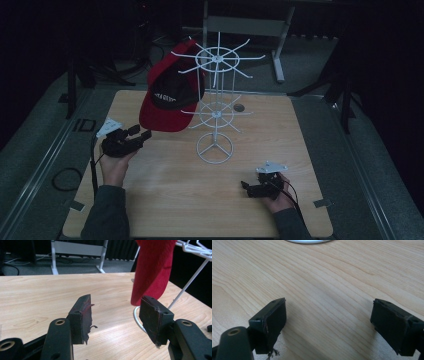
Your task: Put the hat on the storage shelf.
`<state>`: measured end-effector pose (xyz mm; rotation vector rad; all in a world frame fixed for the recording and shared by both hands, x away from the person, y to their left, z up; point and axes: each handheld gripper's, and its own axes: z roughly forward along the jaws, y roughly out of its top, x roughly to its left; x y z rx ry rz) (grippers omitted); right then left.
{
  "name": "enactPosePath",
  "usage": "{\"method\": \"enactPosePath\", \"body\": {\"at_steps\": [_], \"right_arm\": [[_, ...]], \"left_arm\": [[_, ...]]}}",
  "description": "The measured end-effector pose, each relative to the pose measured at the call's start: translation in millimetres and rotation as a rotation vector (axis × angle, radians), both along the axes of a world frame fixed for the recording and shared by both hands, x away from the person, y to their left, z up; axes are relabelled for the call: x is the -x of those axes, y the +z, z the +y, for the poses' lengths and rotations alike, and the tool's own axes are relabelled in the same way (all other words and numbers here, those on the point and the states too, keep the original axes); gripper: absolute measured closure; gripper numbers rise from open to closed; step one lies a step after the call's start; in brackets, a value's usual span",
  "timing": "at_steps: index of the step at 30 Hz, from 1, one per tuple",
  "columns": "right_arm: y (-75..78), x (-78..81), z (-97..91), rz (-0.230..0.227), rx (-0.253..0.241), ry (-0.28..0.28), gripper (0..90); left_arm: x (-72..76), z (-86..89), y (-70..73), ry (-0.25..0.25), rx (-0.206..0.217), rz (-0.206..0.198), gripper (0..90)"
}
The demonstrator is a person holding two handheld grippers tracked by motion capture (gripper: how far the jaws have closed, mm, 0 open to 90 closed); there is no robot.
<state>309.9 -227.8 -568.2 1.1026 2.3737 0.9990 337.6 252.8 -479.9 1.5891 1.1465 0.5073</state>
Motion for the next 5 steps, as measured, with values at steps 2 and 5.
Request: {"method": "enactPosePath", "body": {"at_steps": [2,5], "right_arm": [[0.0,0.0,0.0,0.0,0.0,0.0,13.2],[0.0,0.1,0.1,0.001,-0.001,-0.001,13.1]], "left_arm": [[1.2,-0.9,-2.2,0.007,-0.012,0.004,42.7],[4.4,-1.8,-6.0,0.012,-0.032,0.01,42.0]]}}
